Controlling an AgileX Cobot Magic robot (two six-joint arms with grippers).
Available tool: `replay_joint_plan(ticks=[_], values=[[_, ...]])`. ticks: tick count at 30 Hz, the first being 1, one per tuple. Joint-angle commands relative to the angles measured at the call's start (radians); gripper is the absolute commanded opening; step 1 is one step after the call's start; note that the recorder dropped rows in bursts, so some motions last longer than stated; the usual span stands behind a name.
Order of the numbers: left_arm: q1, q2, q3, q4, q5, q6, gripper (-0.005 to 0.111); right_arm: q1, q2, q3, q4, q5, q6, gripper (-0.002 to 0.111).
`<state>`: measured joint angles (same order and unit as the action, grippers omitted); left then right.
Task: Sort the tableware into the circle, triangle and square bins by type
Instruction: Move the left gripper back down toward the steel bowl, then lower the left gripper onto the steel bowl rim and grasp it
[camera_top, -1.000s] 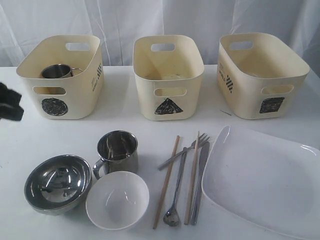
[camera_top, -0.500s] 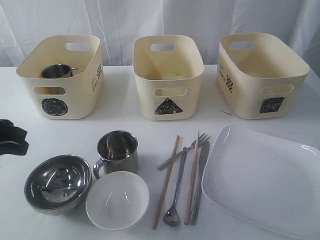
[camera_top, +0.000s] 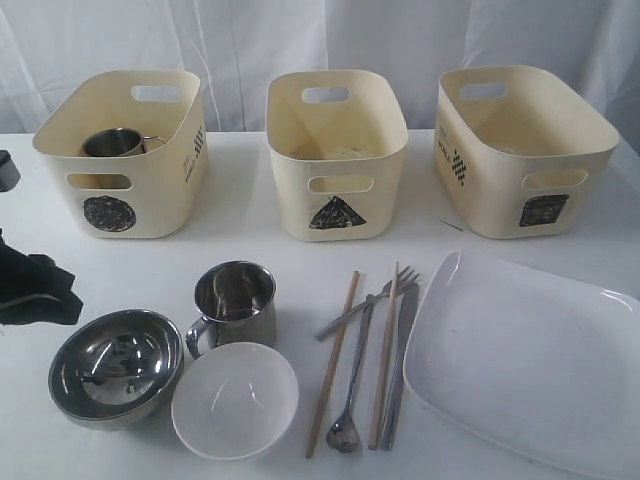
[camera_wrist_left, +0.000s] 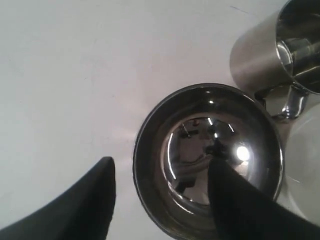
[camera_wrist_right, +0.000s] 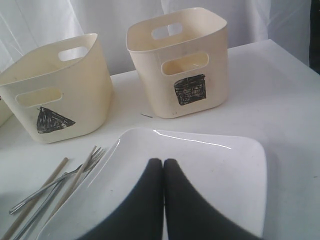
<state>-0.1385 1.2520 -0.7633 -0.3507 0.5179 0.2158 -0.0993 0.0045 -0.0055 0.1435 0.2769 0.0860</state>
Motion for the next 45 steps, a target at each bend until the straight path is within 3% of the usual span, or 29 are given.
replay_joint_plan(ticks=[1,13,45], values=[[-0.003,0.035,0.008,-0.016,-0.004,0.017,0.059,0.003,-0.004,0.005,-0.003,-0.009,0.002,0.000],[-0.040,0.142,0.008,-0.086,-0.007,0.163,0.059,0.003,-0.004,0.005,-0.003,-0.009,0.002,0.000],[-0.047,0.173,0.008,-0.021,-0.022,0.173,0.059,0.003,-0.004,0.005,-0.003,-0.009,0.002,0.000]])
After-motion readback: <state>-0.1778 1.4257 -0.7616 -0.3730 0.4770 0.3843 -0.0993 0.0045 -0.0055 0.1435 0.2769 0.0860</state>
